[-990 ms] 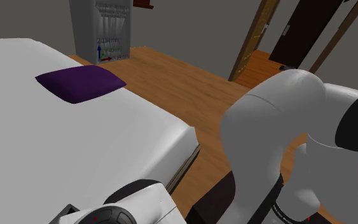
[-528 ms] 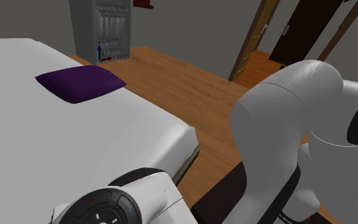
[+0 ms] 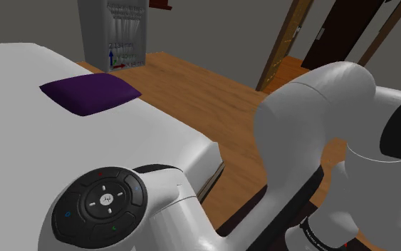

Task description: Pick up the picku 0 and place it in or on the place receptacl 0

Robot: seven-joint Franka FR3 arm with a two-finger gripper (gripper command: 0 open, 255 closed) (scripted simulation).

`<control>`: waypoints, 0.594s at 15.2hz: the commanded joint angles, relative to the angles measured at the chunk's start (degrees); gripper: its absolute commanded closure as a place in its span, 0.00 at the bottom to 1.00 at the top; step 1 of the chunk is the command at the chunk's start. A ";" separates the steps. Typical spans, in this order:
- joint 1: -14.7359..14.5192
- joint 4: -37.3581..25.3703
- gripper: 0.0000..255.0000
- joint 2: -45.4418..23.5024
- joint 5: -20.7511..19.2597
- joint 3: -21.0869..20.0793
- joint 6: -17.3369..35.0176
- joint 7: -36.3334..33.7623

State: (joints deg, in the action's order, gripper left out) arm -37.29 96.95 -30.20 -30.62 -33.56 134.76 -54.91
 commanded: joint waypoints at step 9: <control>-0.55 0.08 1.00 -4.63 -3.13 2.65 4.58 -0.84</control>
State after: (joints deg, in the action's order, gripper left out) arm -37.56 97.03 -34.36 -33.34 -31.20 138.86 -55.40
